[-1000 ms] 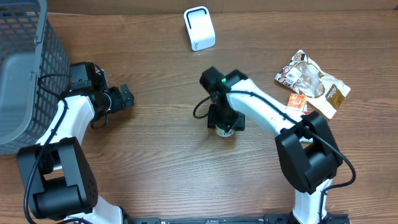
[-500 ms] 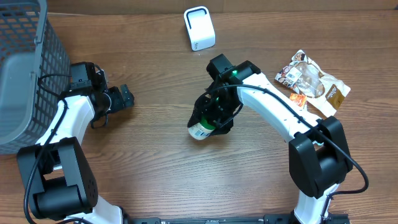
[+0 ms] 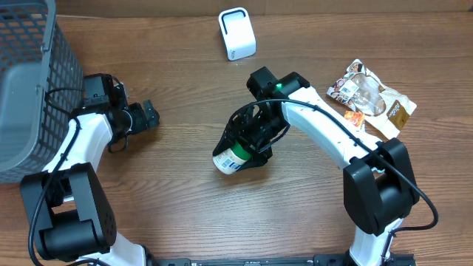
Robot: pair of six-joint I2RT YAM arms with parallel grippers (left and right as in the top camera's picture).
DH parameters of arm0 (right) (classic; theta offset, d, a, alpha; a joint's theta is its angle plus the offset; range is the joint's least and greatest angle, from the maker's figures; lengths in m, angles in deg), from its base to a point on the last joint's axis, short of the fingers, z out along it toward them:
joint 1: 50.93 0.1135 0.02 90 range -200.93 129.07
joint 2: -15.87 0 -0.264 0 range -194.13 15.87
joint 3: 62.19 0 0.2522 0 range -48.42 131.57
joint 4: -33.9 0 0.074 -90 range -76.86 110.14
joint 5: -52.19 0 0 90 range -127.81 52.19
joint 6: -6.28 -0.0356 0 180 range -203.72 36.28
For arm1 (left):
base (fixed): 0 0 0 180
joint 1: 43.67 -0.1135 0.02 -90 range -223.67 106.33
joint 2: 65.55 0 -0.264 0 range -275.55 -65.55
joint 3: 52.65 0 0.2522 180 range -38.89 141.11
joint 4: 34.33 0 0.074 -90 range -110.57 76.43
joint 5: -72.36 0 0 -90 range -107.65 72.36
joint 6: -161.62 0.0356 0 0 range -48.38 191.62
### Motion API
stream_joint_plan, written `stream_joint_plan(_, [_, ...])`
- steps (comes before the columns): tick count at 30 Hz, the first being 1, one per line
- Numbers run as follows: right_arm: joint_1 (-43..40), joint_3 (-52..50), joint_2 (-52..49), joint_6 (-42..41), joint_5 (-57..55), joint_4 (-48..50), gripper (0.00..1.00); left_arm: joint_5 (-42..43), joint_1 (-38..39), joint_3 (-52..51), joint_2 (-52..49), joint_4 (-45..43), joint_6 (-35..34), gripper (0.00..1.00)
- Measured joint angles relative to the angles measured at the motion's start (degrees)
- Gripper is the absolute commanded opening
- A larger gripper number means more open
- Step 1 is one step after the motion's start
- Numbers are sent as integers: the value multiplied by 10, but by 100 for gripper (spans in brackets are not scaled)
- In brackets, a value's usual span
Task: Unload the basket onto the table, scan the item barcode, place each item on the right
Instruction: 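Raise the jar to the white scanner with the right gripper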
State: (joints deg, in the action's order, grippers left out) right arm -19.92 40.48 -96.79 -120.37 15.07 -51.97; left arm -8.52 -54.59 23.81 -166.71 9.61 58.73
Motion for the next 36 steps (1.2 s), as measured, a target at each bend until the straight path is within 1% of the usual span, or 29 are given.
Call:
stream_joint_plan(3, [0,0,0,-16,10,-14,27,0,0,0,0,0,0,100])
stream_joint_plan(5, [0,0,0,-24,14,-17,20,0,0,0,0,0,0,100])
stream_joint_plan(7, [0,0,0,-28,16,-17,16,0,0,0,0,0,0,100])
stream_joint_plan(11, [0,0,0,-35,28,-22,13,0,0,0,0,0,0,100])
stream_joint_plan(13, [0,0,0,-37,32,-23,10,0,0,0,0,0,0,99])
stream_joint_plan(31, [0,0,0,-38,71,-79,9,0,0,0,0,-1,0,100])
stream_joint_plan(36, [0,0,0,-39,81,-71,8,0,0,0,0,-1,0,100])
